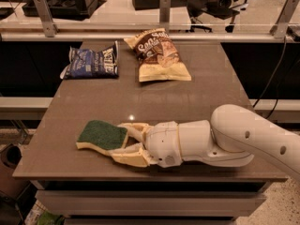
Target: Move sponge near brown chip bag
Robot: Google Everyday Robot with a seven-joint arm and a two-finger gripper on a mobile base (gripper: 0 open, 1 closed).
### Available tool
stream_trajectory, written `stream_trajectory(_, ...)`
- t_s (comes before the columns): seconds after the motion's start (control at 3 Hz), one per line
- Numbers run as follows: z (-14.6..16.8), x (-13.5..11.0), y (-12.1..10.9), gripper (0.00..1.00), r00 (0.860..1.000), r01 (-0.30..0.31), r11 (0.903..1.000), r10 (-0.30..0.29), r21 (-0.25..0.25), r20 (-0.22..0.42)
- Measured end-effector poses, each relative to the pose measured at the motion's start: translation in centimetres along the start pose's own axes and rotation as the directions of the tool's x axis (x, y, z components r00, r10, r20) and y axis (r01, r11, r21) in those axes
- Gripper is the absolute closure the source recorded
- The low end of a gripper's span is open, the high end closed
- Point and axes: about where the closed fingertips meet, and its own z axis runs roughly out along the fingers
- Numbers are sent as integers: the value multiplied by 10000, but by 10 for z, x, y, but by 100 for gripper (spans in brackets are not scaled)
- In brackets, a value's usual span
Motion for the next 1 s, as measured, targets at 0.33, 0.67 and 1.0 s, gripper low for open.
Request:
stream_trajectory(0.33, 0, 0, 0, 100, 10000, -1, 10000, 1, 4, -1)
stream_trajectory(0.67, 0, 0, 0, 100, 10000, -1, 10000, 1, 4, -1)
stream_trajectory(1.0, -47, -1, -37, 100, 9986, -397, 9915, 436, 1241, -286)
